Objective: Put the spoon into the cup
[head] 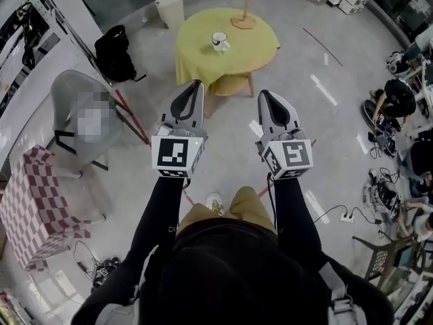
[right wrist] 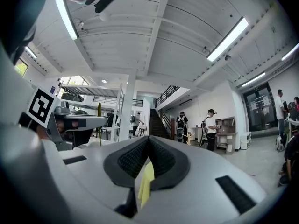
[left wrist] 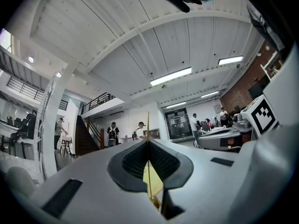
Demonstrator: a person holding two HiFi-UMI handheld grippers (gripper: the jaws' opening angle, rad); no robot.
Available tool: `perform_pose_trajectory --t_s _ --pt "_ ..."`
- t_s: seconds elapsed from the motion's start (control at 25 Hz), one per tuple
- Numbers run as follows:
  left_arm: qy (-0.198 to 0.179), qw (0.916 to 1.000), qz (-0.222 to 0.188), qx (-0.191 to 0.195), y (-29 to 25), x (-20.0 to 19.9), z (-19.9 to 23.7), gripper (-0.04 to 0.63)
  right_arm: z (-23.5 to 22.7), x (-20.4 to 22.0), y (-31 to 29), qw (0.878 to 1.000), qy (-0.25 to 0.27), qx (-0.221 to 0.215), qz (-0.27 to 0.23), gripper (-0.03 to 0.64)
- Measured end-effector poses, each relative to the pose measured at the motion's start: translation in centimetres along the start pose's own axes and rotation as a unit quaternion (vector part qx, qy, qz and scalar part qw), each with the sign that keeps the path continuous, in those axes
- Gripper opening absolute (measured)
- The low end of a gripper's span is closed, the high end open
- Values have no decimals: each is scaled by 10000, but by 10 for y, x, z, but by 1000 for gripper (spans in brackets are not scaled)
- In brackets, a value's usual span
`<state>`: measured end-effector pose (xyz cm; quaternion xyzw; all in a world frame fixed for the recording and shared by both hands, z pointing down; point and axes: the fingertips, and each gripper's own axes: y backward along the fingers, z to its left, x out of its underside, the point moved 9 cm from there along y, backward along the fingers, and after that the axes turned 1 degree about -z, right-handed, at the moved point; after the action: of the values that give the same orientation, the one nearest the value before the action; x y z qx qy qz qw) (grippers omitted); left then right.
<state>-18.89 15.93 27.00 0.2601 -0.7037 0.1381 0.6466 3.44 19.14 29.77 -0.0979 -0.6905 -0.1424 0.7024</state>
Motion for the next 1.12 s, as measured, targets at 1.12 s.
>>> perform_pose_trajectory --t_s 1.12 --pt "-73 9991 180 -365 -215 67 73 17 -138 37 -224 9987 13 -491 -104 26"
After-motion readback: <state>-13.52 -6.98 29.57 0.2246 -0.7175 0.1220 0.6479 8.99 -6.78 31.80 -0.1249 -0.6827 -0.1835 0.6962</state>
